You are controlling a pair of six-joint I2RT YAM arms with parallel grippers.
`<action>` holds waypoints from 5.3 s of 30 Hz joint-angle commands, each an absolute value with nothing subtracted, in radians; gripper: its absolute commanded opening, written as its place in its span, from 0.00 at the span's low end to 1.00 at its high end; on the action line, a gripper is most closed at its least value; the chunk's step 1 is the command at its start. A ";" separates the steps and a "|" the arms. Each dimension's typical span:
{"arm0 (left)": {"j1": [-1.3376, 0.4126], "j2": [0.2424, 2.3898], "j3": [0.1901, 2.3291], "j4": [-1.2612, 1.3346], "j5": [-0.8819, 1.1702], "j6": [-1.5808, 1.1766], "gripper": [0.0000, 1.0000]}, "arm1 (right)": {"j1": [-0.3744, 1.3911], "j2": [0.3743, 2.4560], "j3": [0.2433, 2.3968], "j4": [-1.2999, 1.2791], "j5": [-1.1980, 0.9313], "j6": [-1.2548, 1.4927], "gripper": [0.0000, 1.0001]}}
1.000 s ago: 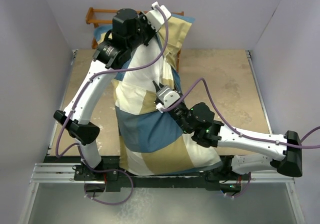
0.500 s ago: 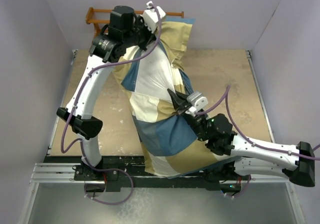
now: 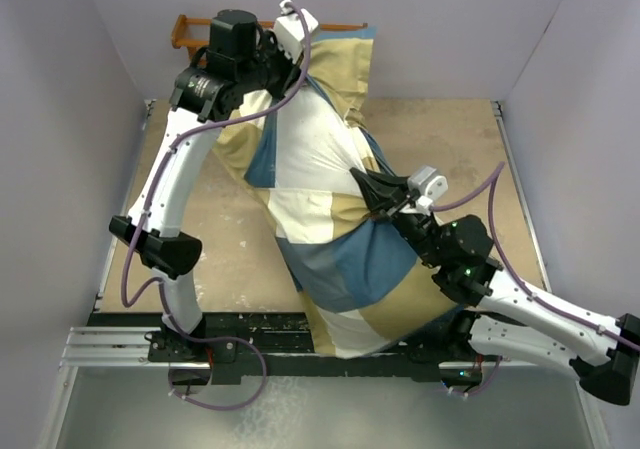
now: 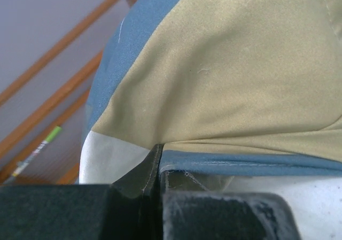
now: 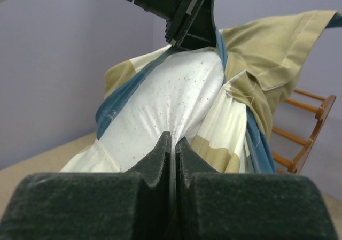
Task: Remove the pillowcase from the pillow
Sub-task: Remove the pillow from the pillowcase.
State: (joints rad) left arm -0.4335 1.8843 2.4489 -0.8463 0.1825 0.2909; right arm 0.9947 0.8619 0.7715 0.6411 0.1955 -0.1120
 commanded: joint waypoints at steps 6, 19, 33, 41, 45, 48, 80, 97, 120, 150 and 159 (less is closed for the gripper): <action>-0.125 1.955 2.384 -0.551 -0.233 0.354 0.00 | 1.062 0.580 0.703 0.939 0.077 -0.024 0.00; -0.237 1.828 2.555 -0.703 0.234 0.190 0.00 | 0.971 0.940 1.139 0.387 0.155 0.076 0.56; -0.328 1.713 2.576 -0.699 0.399 0.136 0.00 | 0.727 1.452 1.608 0.248 -0.253 0.085 0.77; -0.342 1.711 2.563 -0.680 0.448 0.116 0.00 | 0.724 1.589 1.761 0.208 -0.219 0.016 1.00; -0.346 1.715 2.564 -0.653 0.480 0.092 0.00 | 0.724 1.682 1.851 0.132 -0.204 0.003 0.97; -0.353 1.719 2.572 -0.646 0.500 0.083 0.00 | 0.724 1.721 1.844 0.155 -0.206 0.034 0.93; -0.185 1.544 2.396 -0.760 0.249 0.460 1.00 | 0.617 1.380 1.407 0.622 -0.314 0.272 0.00; -0.145 1.710 2.557 -0.686 0.636 0.159 0.92 | 0.683 1.388 1.482 0.437 -0.425 0.117 0.00; -0.072 1.592 2.414 -0.344 0.501 0.093 0.00 | 0.772 1.431 1.504 0.193 -0.084 0.049 0.00; -0.015 1.678 2.324 -0.316 0.080 0.354 0.05 | 0.858 0.913 0.948 0.438 -0.179 0.092 0.00; 0.092 1.559 2.581 -0.722 0.687 0.127 1.00 | 0.731 1.046 1.152 0.335 -0.041 0.034 0.00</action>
